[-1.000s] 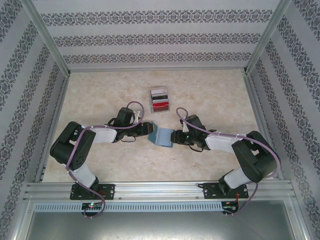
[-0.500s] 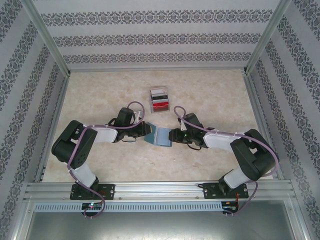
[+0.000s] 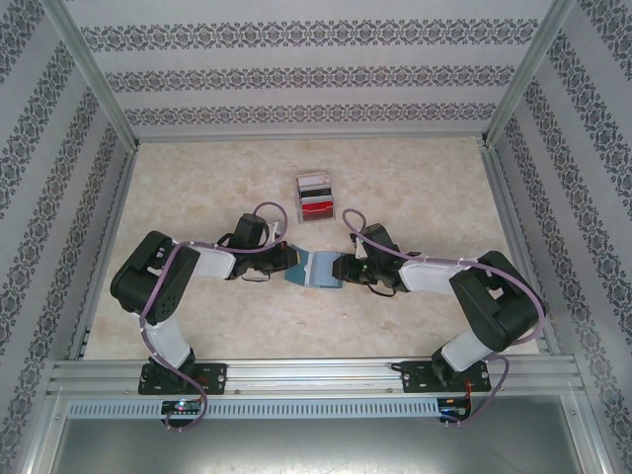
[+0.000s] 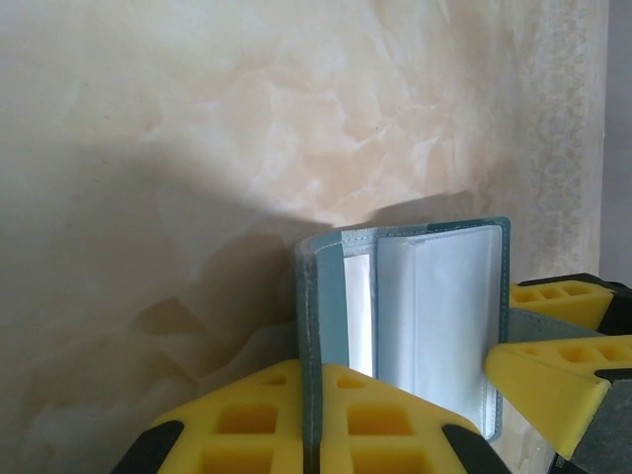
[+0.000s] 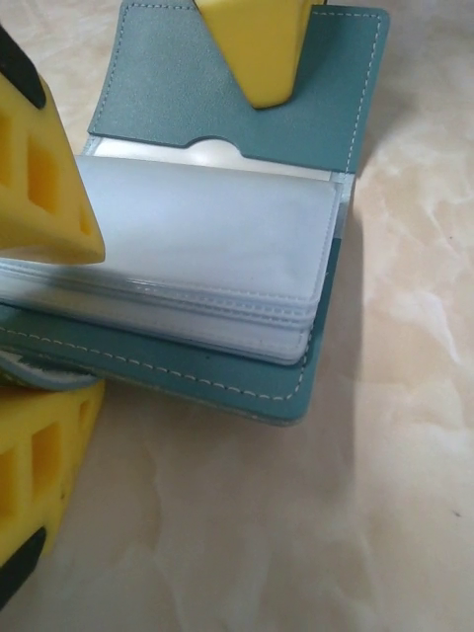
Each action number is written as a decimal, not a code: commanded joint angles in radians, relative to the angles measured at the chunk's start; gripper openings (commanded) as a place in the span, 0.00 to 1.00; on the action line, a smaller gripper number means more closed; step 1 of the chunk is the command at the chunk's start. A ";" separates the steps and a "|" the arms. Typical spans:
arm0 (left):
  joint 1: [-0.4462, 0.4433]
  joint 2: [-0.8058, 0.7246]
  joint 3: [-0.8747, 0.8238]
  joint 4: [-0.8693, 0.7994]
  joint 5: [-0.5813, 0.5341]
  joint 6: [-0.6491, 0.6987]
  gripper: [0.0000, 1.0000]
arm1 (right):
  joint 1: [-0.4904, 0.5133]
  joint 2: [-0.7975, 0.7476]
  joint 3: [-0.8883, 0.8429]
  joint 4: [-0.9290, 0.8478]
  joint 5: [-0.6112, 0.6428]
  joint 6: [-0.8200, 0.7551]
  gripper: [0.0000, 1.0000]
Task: Put the credit cards into the card holder
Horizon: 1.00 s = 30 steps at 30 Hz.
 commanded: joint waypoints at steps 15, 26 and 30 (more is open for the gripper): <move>0.012 0.037 0.023 -0.047 -0.030 -0.002 0.00 | 0.004 -0.040 -0.041 0.107 -0.026 0.028 0.30; 0.015 0.063 0.025 -0.031 -0.012 -0.011 0.00 | -0.005 -0.094 -0.084 0.104 -0.022 0.015 0.28; 0.015 0.072 0.029 -0.037 -0.021 -0.006 0.00 | -0.004 -0.080 -0.084 0.118 -0.031 0.021 0.26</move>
